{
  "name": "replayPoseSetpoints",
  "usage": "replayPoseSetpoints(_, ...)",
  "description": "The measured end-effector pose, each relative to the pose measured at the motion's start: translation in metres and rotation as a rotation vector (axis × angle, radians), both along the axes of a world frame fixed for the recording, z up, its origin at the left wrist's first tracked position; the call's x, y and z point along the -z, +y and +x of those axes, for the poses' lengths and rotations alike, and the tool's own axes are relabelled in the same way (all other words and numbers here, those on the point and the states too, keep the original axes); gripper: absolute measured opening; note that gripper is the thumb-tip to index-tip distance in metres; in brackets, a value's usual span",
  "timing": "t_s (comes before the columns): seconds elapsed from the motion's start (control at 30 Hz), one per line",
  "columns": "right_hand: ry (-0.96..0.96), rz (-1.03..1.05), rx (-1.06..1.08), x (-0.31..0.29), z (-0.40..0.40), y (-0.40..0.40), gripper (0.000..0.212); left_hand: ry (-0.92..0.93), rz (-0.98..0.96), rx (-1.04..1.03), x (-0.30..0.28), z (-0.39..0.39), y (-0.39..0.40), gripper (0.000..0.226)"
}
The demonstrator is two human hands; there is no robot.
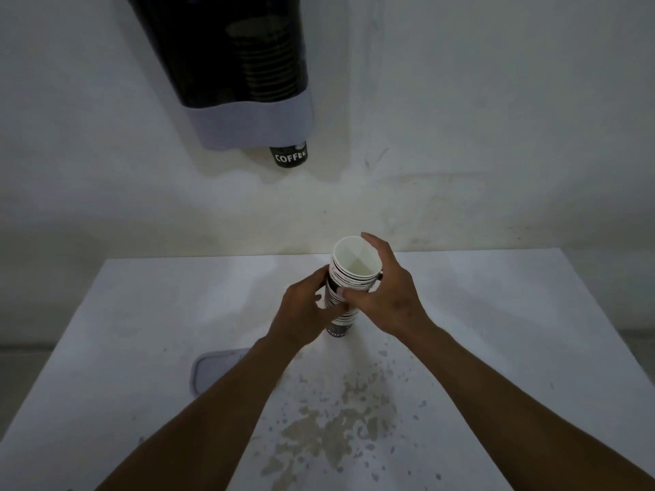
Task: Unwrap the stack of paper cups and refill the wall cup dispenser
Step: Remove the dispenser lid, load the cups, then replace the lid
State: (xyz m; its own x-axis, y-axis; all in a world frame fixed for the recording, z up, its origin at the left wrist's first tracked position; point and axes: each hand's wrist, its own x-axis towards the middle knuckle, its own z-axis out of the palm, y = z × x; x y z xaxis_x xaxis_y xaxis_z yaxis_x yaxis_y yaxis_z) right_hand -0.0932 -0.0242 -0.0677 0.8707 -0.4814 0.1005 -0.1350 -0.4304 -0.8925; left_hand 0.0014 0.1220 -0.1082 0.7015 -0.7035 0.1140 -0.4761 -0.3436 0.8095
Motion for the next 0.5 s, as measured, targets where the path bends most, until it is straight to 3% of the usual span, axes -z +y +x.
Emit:
replayPoseSetpoints(0.27,-0.167,-0.110,0.061,-0.038,0.003,0.005,0.097,-0.083,0.150,-0.010,-0.052,0.016,0.007,0.108)
replayPoseSetpoints(0.5,-0.395,-0.152,0.103,-0.120,0.012,0.008,0.095,-0.505,0.002,-0.146,-0.159,0.038,0.025,0.070)
